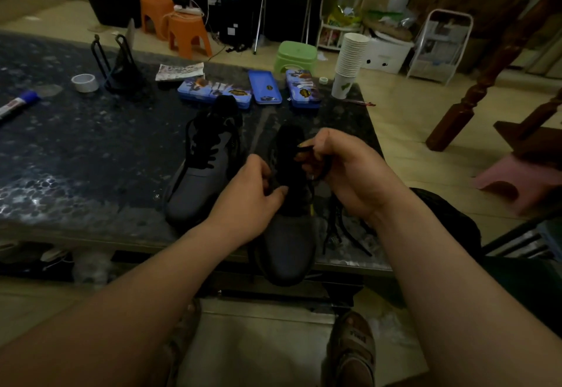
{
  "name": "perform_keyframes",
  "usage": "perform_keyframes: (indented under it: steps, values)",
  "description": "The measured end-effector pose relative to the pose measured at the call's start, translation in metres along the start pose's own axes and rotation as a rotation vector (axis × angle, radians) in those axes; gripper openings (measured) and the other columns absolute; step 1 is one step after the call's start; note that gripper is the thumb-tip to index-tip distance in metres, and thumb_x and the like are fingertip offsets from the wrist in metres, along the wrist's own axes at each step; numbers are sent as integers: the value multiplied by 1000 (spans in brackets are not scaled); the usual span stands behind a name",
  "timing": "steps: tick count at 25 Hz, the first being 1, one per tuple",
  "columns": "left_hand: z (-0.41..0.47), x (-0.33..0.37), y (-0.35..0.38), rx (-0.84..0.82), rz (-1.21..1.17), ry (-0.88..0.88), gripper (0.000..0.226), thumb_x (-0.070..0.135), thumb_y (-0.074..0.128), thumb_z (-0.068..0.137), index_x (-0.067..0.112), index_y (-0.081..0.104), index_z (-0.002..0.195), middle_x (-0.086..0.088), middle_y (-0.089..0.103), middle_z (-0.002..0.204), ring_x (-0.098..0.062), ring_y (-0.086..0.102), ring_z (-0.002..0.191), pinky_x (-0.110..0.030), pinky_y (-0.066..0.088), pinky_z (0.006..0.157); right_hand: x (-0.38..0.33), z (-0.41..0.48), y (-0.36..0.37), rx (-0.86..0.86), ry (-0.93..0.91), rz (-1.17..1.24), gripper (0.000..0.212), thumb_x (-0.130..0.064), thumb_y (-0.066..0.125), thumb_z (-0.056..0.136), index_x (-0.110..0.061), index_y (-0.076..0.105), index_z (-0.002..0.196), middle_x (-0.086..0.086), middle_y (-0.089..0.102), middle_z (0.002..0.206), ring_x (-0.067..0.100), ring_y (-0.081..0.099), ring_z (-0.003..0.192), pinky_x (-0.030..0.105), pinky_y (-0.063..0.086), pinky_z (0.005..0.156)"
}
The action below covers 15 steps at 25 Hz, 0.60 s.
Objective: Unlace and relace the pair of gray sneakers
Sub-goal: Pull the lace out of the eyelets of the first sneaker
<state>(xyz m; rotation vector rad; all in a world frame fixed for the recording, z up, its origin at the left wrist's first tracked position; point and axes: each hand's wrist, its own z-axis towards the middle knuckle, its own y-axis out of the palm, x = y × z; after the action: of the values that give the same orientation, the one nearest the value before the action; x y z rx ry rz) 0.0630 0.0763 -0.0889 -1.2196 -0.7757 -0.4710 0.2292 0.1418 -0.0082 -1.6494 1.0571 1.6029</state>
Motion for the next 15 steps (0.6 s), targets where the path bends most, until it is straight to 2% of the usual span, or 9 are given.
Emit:
perform_keyframes:
  steps: [2,5,8,10,11,13,15]
  values:
    - [3,0,3,-2,13,7,33,38,72,92,26,43,100,5,56,90,-8,55,75,-28,39,59,3,-5,-3,35,29,156,25,-10,54,85,-16,63,62,3,63,70,19,67,79,33,54,80]
    - [3,-2,2,0,-12,-34,26,44,63,99,25,45,99,5,60,86,-12,59,75,-27,40,58,12,-3,-6,144,33,110,23,-8,52,94,-11,61,74,5,64,70,22,68,80,39,53,84]
    - [8,1,0,-1,74,-75,35,60,53,99,26,45,97,5,62,80,-17,60,72,-34,40,57,15,1,-10,125,-33,-15,14,-21,62,88,-17,68,76,6,72,89,19,67,91,36,52,82]
    - [12,6,-1,19,215,-78,37,63,51,98,27,44,95,5,61,80,-24,58,72,-37,40,60,16,1,-7,97,-55,-33,22,-18,57,97,-19,64,77,10,77,105,23,70,100,37,52,87]
    - [14,8,0,27,275,-70,36,62,50,99,26,43,95,5,59,78,-27,56,72,-38,40,61,14,1,-6,101,-52,17,23,-15,52,102,-15,60,81,13,77,105,25,72,99,37,53,87]
    - [15,12,2,44,347,-42,33,56,48,101,24,43,95,6,49,72,-30,49,70,-39,39,63,6,0,-4,169,-15,233,20,-15,47,105,-9,55,88,13,70,84,25,73,82,36,57,78]
    - [16,14,3,29,348,-41,30,52,46,102,23,42,94,9,44,68,-29,46,69,-39,37,64,-3,-2,-7,211,53,388,25,-19,46,104,-14,50,80,3,51,64,20,59,61,32,54,61]
